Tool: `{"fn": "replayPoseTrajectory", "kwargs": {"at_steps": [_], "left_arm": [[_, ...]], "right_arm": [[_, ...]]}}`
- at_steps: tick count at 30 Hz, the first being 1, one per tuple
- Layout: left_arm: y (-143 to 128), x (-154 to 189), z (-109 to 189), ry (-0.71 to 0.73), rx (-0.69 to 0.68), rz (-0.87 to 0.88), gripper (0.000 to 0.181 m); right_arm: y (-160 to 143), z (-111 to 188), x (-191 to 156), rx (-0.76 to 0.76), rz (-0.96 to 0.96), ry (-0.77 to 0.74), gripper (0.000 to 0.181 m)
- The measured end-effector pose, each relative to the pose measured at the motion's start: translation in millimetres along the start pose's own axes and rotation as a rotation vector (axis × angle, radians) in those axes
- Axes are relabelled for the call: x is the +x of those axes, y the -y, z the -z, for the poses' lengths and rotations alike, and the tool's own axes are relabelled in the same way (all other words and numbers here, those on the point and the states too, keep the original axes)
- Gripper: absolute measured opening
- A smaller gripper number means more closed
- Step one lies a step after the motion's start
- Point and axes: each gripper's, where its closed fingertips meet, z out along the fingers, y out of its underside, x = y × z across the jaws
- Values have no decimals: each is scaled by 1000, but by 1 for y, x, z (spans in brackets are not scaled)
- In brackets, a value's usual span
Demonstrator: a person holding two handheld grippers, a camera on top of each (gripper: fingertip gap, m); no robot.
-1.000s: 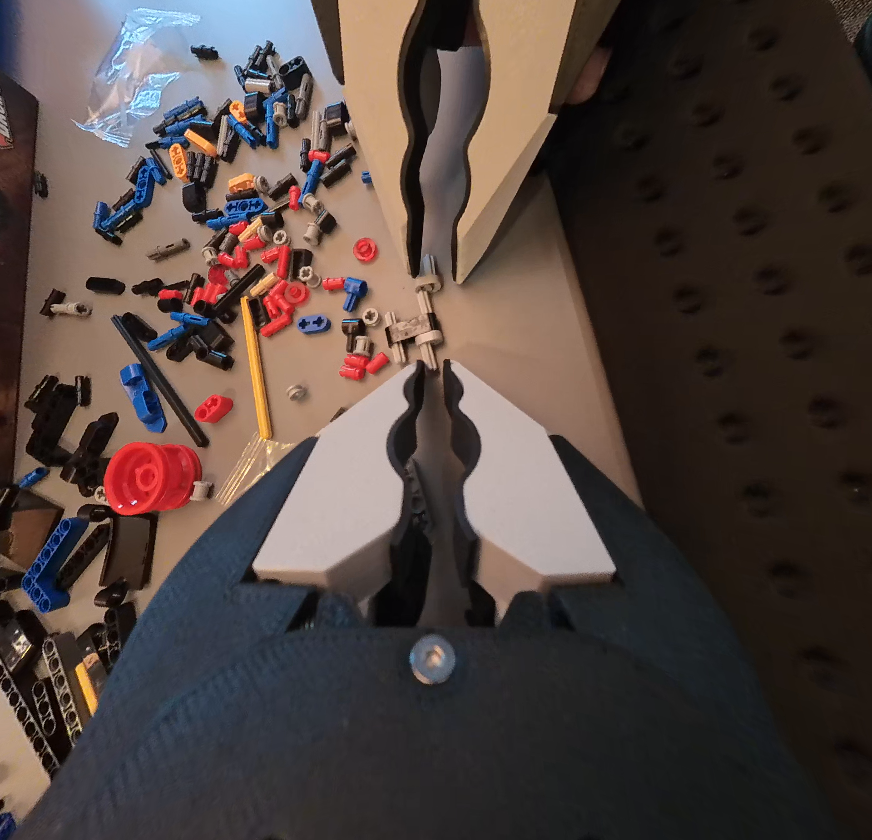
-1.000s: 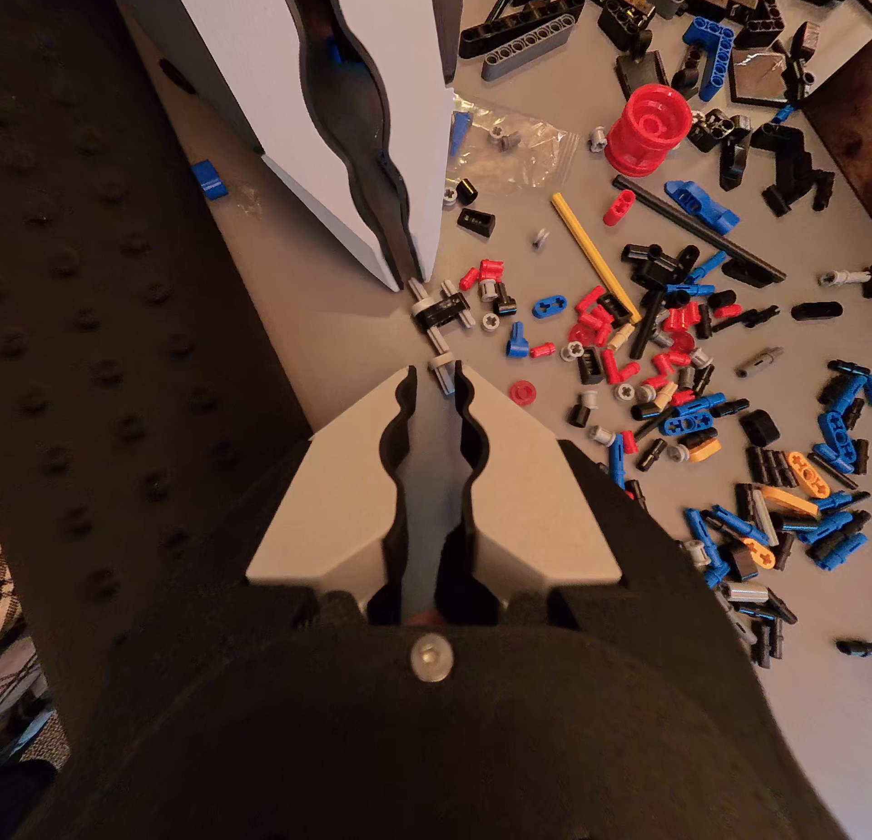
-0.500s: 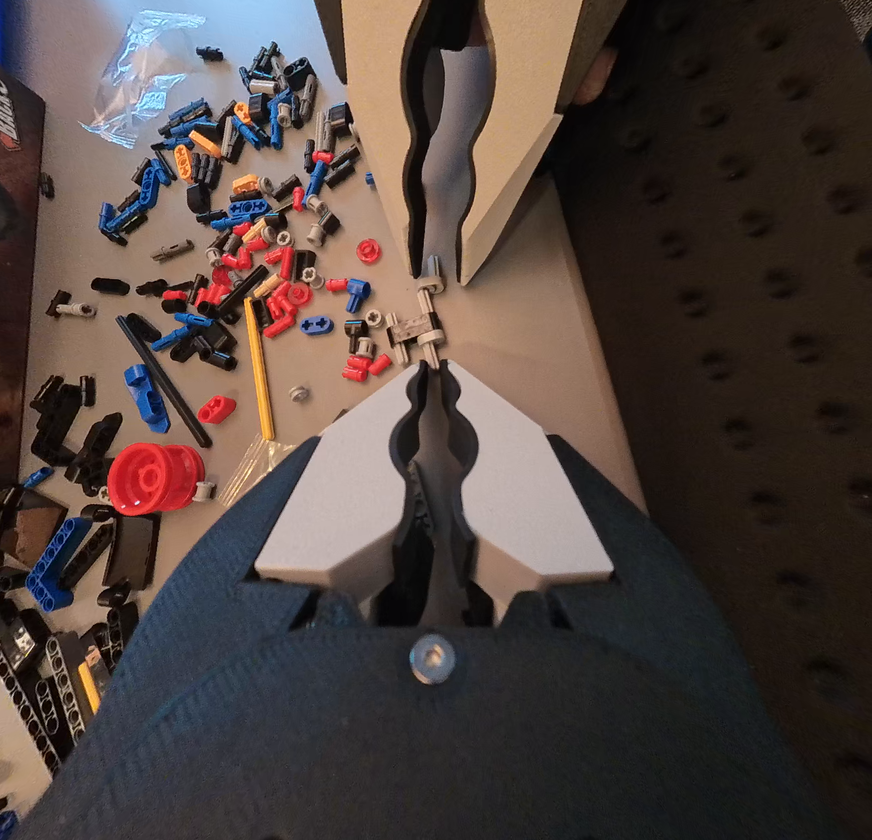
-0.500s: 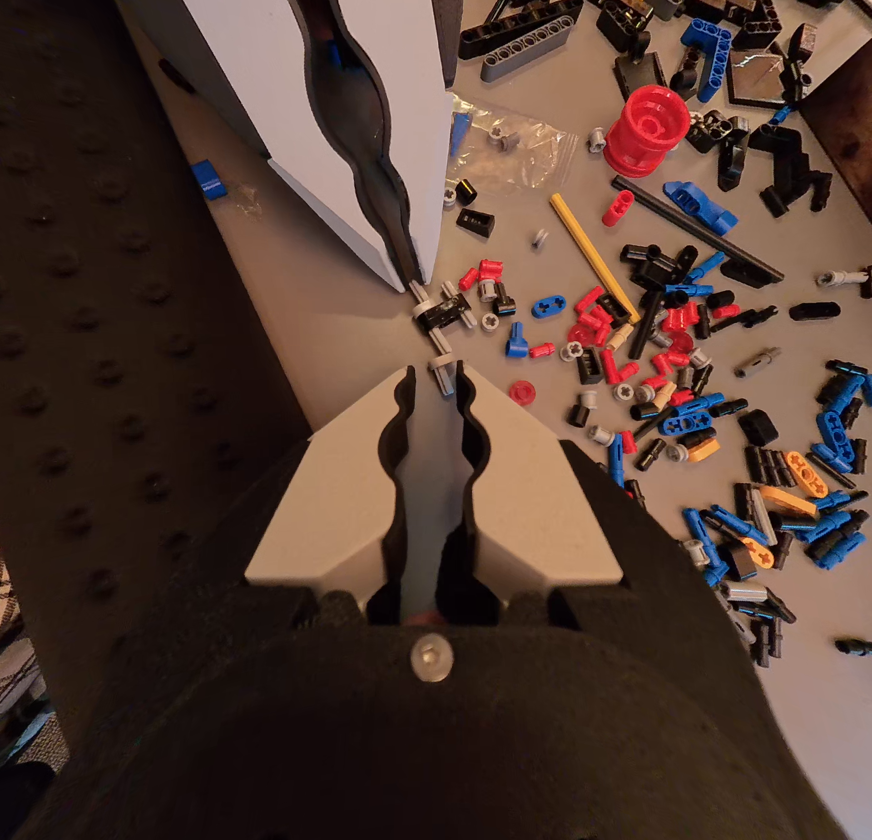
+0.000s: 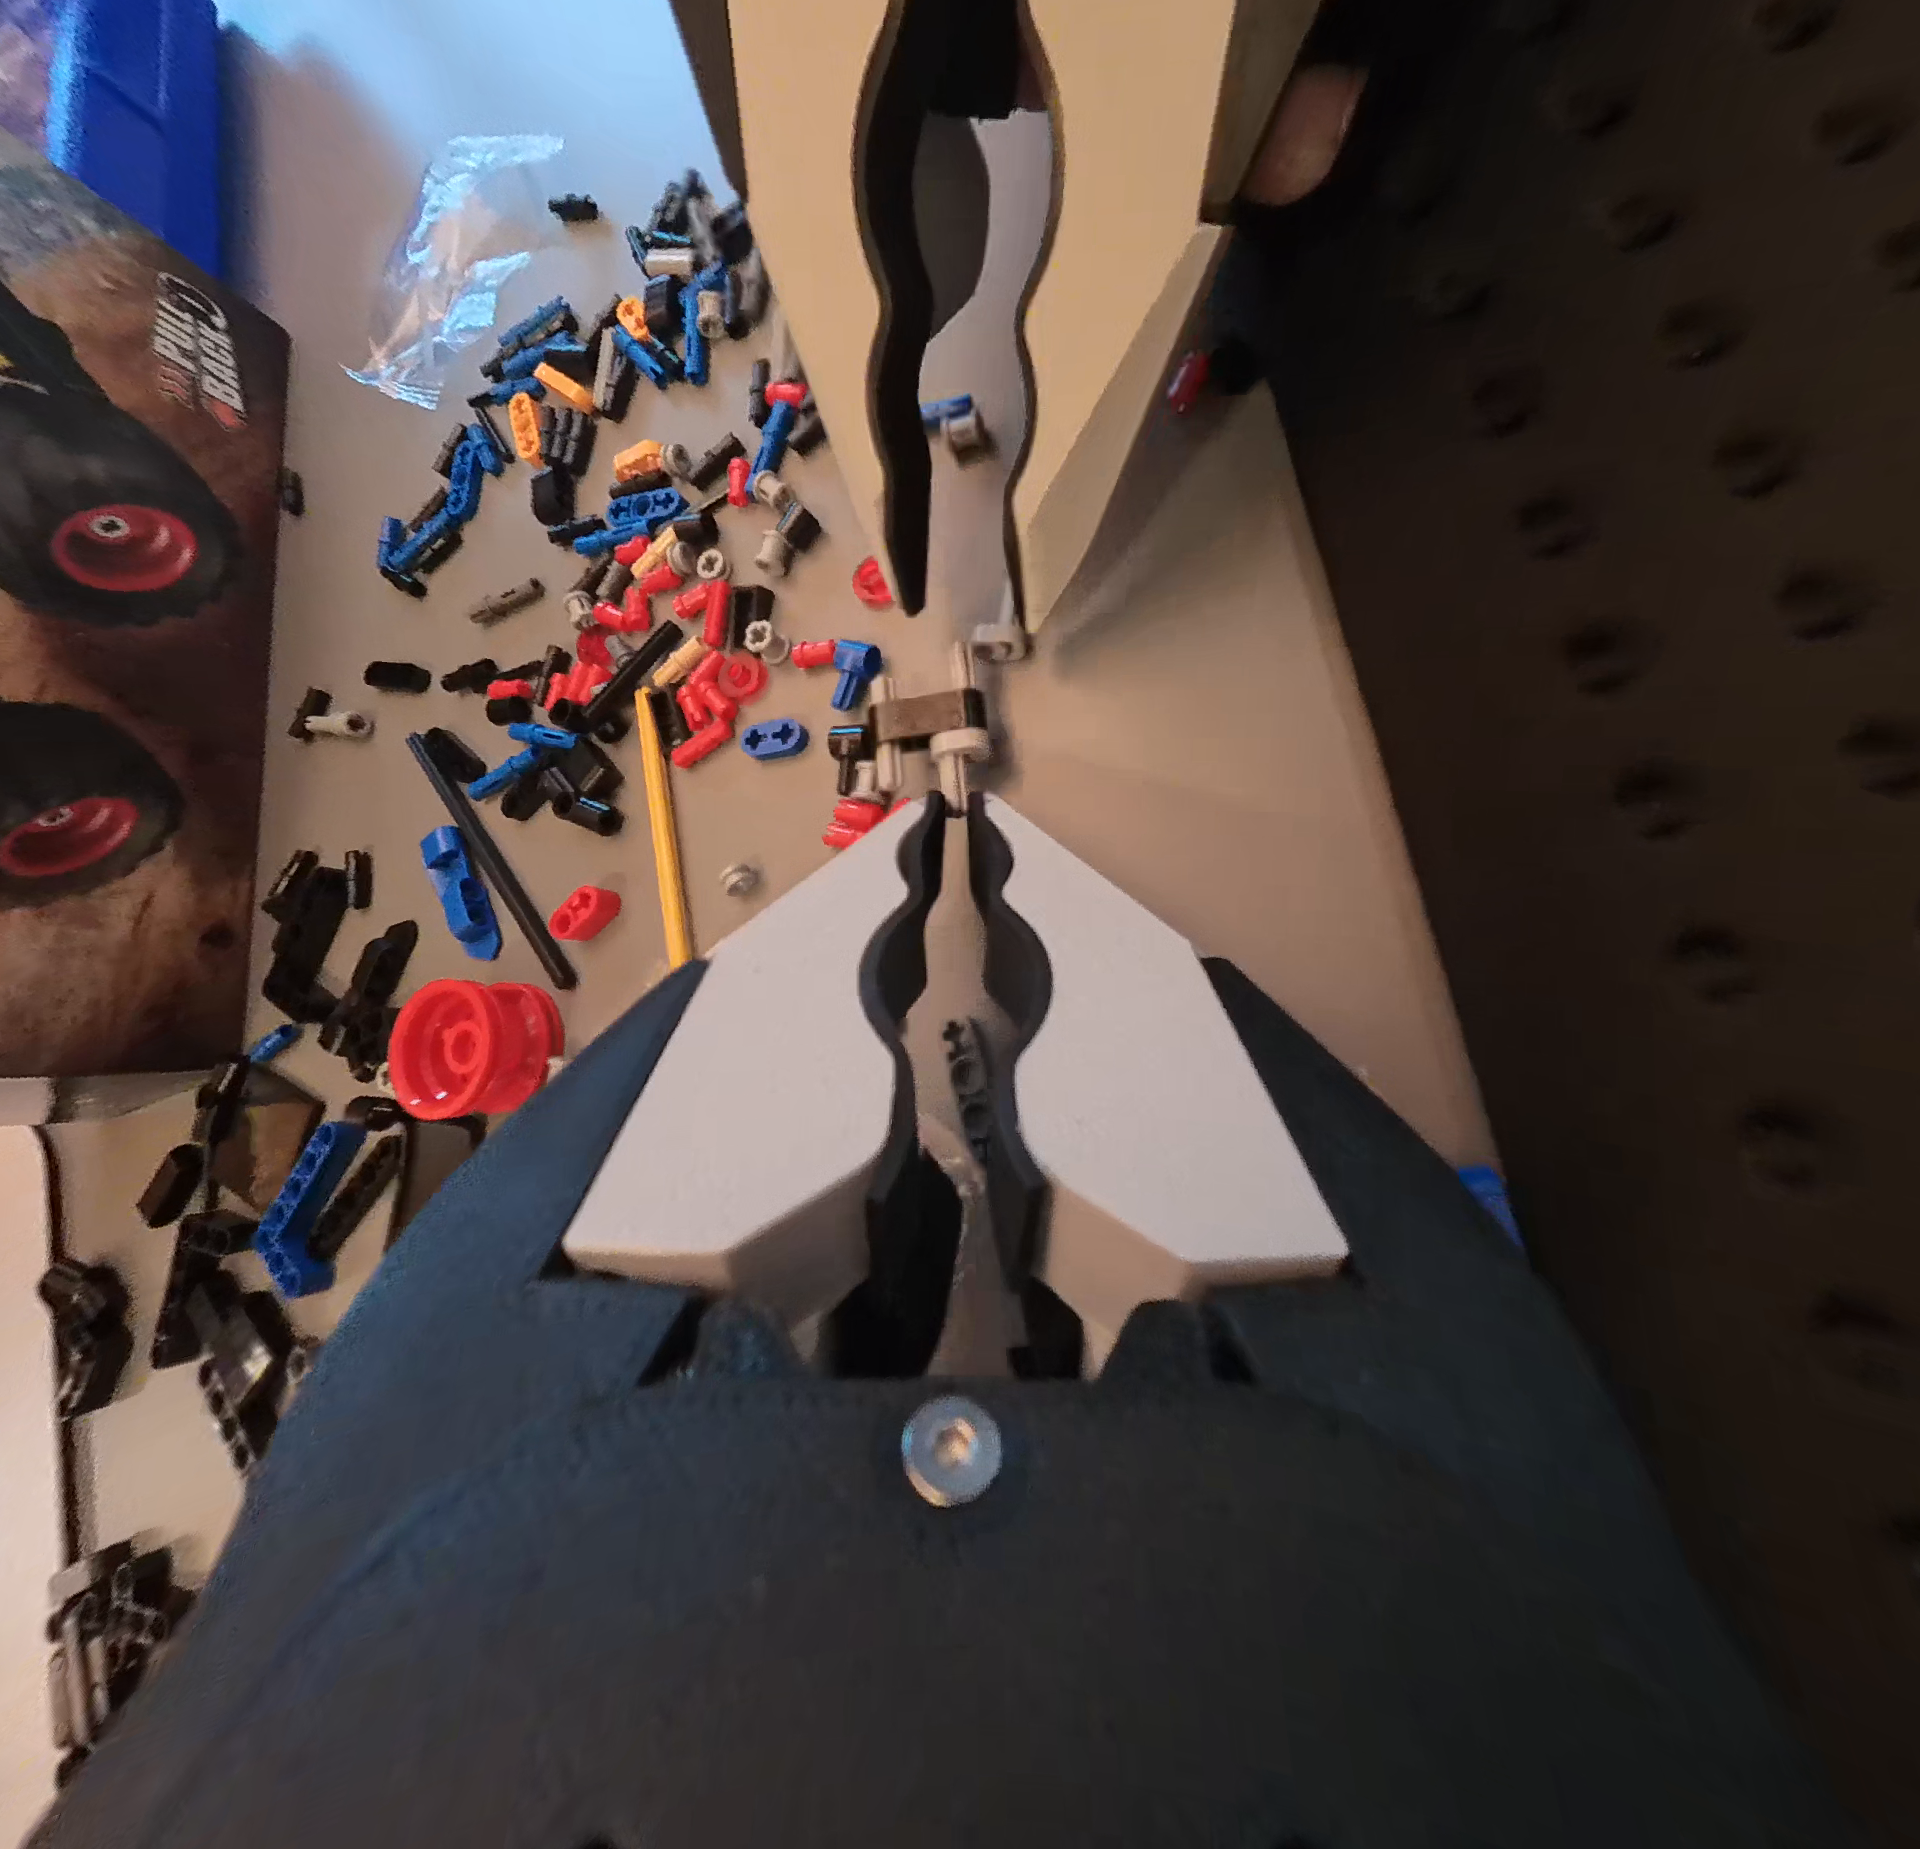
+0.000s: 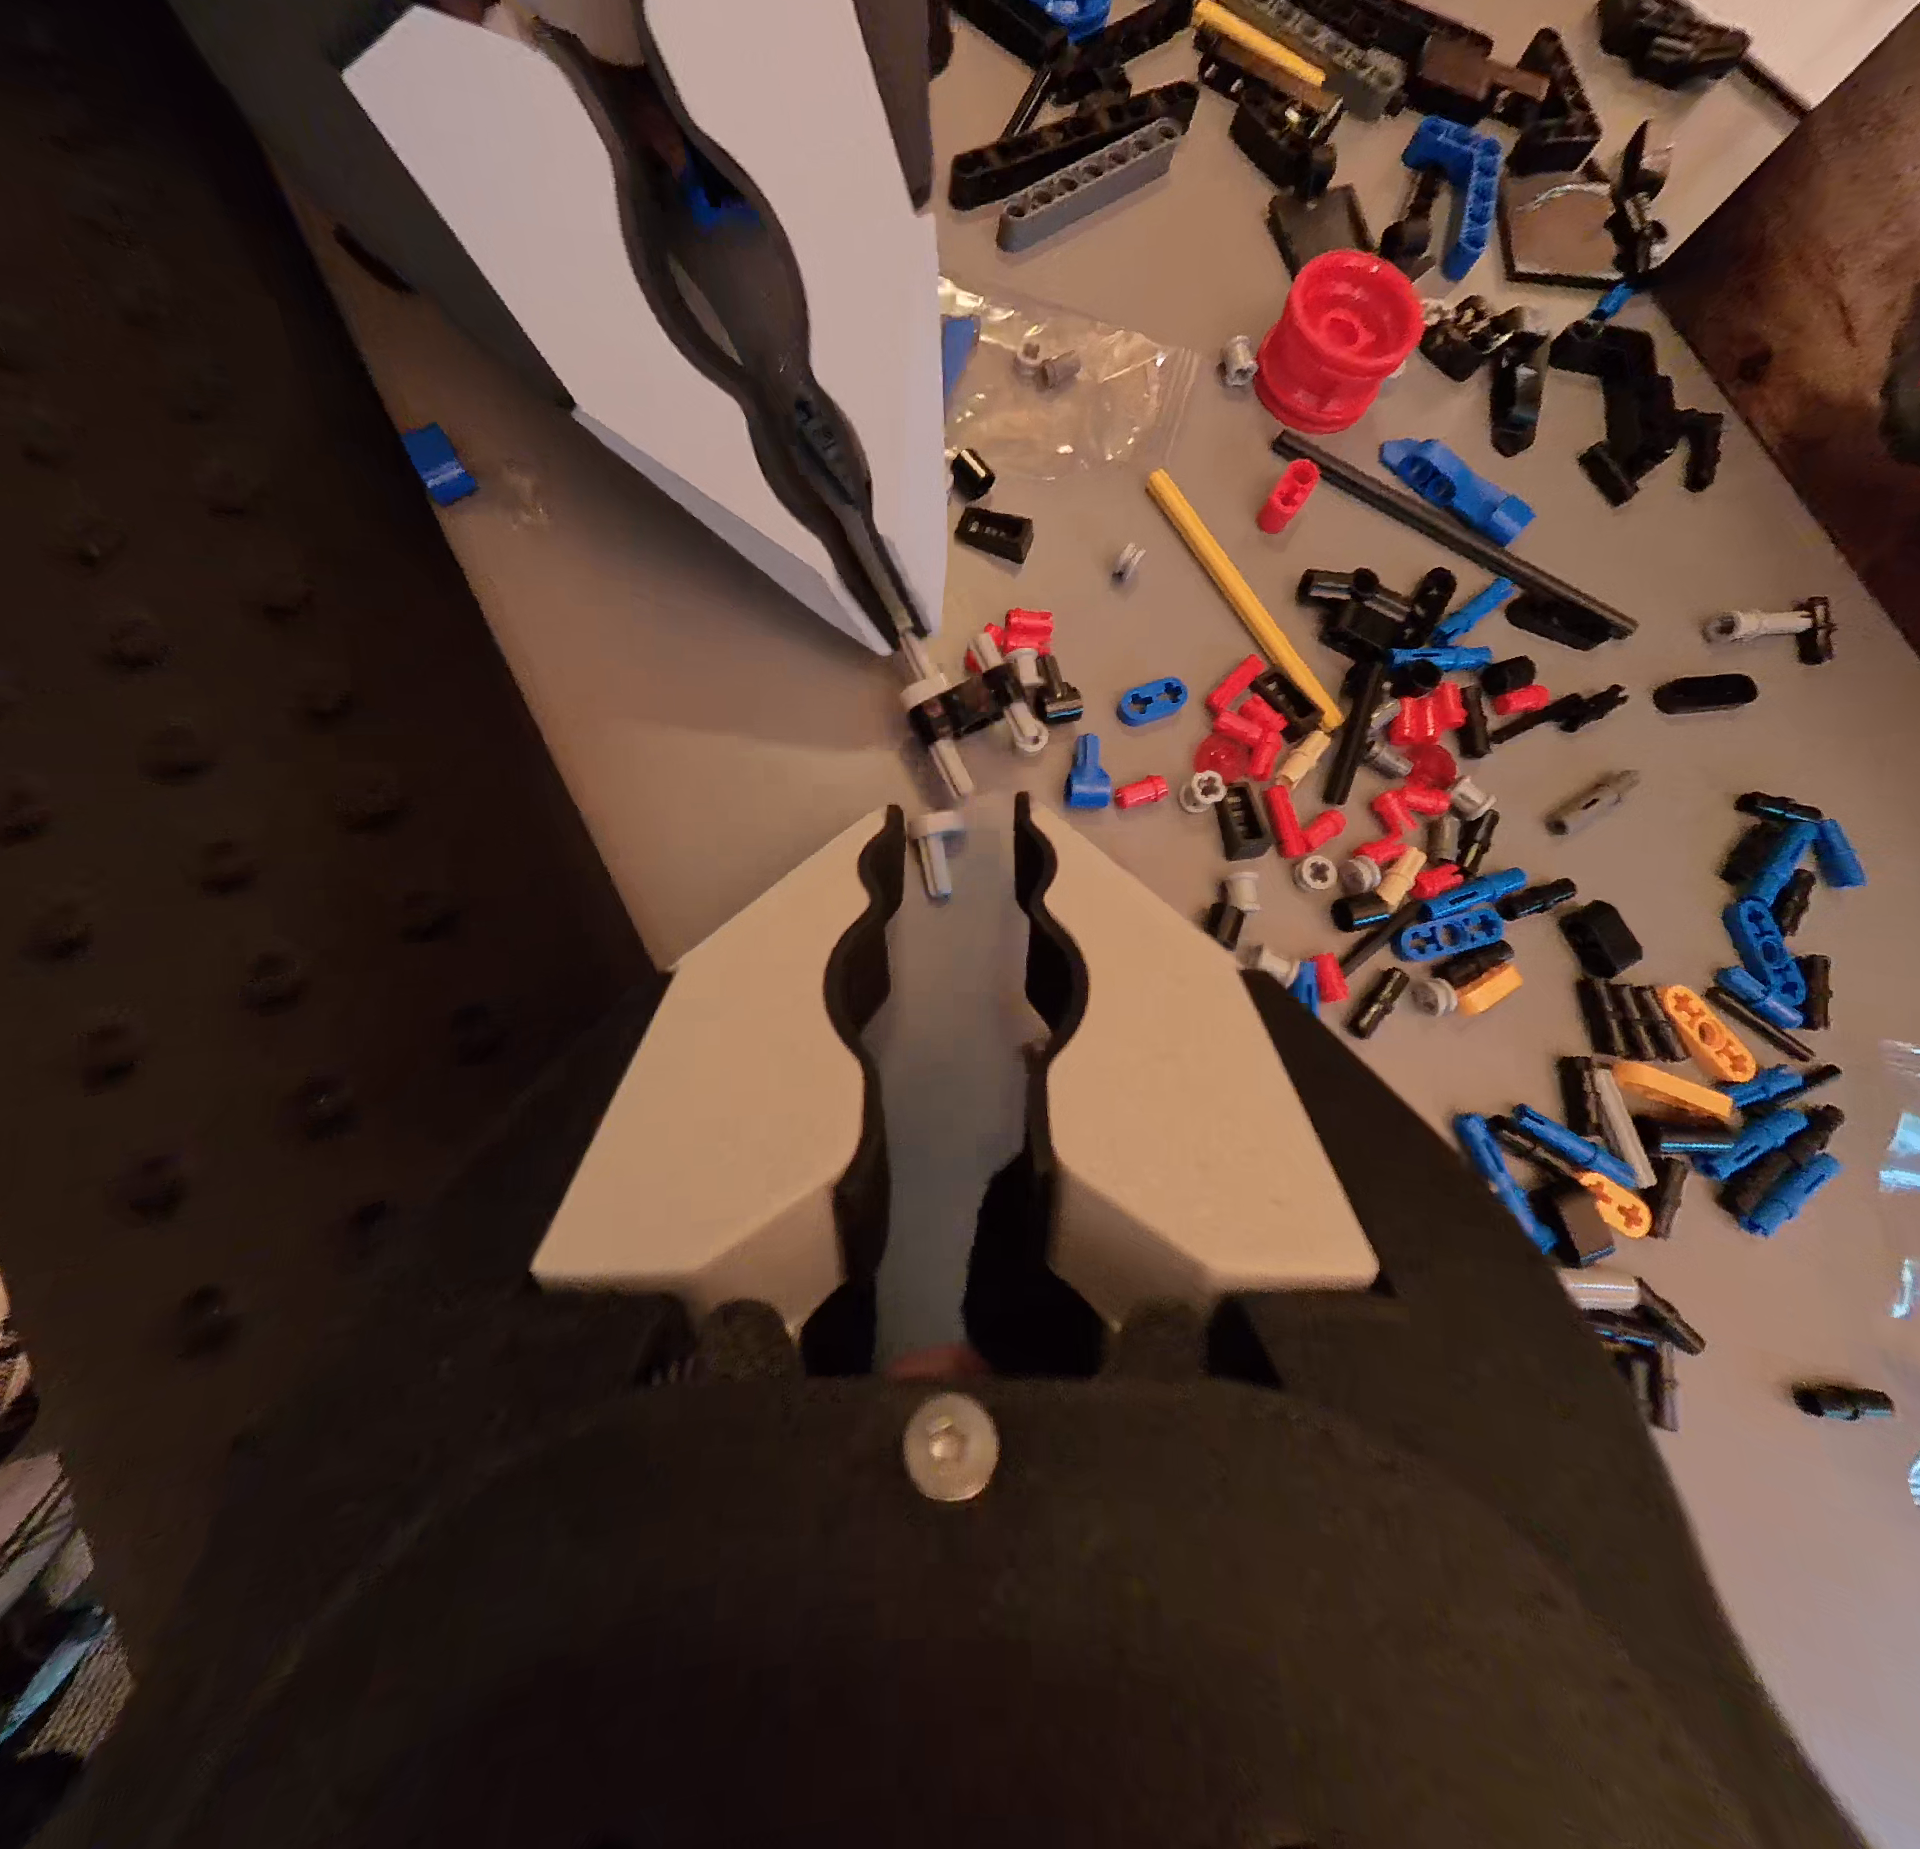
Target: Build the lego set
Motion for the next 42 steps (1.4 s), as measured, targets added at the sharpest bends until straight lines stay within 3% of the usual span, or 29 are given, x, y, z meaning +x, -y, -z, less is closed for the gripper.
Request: {"fn": "replayPoseTrajectory", "kwargs": {"at_steps": [5, 15, 20, 27, 31, 42], "left_arm": [[4, -16, 16, 69, 20, -20, 3], [0, -64, 67, 237, 106, 6, 3], [-11, -84, 84, 301, 123, 43, 3], [-21, -97, 90, 353, 102, 74, 2], [-24, -102, 91, 353, 117, 112, 2], [-27, -101, 90, 357, 99, 106, 2]], "right_arm": [[19, 4, 13, 59, 10, -47, 22], [113, 11, 56, 253, 37, -95, 29], [148, -3, 64, 313, 46, -86, 31], [158, -11, 65, 484, 108, -123, 29], [152, -14, 66, 472, 235, -199, 29], [144, -30, 61, 425, 340, -244, 31]]}}
